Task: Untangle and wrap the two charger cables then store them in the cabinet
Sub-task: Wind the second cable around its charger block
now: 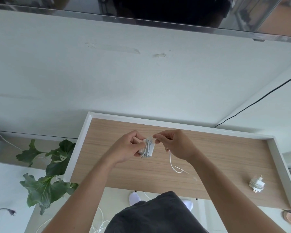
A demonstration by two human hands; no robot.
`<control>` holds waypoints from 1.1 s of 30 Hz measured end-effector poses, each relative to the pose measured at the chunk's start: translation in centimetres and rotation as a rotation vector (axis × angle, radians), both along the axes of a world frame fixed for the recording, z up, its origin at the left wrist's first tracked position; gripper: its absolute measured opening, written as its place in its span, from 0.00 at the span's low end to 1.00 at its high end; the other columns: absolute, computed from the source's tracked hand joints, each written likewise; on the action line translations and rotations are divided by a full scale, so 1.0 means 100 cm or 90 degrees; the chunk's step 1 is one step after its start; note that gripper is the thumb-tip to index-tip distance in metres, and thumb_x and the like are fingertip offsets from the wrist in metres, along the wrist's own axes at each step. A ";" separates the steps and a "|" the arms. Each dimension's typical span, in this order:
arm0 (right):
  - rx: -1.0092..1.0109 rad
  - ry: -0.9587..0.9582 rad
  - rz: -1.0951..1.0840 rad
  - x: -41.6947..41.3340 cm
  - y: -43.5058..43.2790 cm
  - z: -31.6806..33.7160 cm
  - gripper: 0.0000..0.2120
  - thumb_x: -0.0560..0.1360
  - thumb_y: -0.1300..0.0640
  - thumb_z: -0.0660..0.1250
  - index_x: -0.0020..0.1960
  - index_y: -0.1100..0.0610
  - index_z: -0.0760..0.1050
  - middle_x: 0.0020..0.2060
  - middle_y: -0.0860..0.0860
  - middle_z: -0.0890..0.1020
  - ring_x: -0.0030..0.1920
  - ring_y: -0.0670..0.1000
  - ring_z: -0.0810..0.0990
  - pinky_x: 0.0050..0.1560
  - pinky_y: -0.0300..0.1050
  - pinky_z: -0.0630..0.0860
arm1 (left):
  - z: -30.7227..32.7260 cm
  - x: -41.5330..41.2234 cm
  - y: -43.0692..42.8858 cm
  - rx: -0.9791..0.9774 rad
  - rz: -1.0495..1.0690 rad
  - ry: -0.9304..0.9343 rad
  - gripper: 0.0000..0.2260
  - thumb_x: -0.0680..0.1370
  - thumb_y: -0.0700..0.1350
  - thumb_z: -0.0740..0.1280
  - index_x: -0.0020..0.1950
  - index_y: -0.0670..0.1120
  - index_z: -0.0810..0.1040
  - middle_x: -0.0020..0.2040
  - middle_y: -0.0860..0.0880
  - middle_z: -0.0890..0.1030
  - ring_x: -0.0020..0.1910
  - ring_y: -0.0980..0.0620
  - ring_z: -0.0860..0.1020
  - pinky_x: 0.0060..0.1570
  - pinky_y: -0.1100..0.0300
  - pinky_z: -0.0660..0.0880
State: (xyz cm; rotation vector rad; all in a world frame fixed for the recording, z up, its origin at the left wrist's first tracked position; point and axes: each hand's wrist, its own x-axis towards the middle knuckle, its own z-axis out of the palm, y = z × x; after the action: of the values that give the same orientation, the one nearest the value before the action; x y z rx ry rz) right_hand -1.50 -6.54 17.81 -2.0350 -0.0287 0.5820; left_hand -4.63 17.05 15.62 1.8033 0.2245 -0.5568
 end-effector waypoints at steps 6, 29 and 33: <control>0.054 -0.004 -0.034 -0.010 0.014 -0.002 0.11 0.86 0.52 0.69 0.54 0.52 0.90 0.45 0.54 0.90 0.36 0.48 0.85 0.51 0.55 0.88 | -0.011 -0.002 -0.010 0.069 0.092 -0.038 0.09 0.79 0.49 0.74 0.53 0.48 0.77 0.44 0.47 0.88 0.39 0.50 0.90 0.50 0.46 0.88; 0.138 0.062 -0.016 -0.038 0.026 -0.015 0.13 0.84 0.48 0.73 0.55 0.60 0.82 0.47 0.50 0.92 0.37 0.50 0.82 0.43 0.48 0.80 | 0.002 0.004 -0.012 -0.251 0.288 0.122 0.11 0.79 0.44 0.71 0.56 0.37 0.81 0.53 0.34 0.88 0.43 0.45 0.86 0.46 0.55 0.80; 0.103 0.053 -0.018 -0.038 0.019 -0.022 0.16 0.83 0.46 0.74 0.53 0.61 0.81 0.44 0.49 0.91 0.33 0.49 0.76 0.38 0.45 0.75 | 0.007 0.004 -0.006 -0.317 0.311 0.150 0.08 0.83 0.44 0.68 0.61 0.43 0.79 0.46 0.42 0.88 0.40 0.48 0.86 0.42 0.55 0.73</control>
State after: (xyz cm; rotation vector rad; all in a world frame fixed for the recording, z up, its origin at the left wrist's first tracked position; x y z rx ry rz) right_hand -5.27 -4.66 15.56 -1.8502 0.0027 0.6260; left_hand -4.20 16.41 16.31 1.1424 0.6126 -0.4238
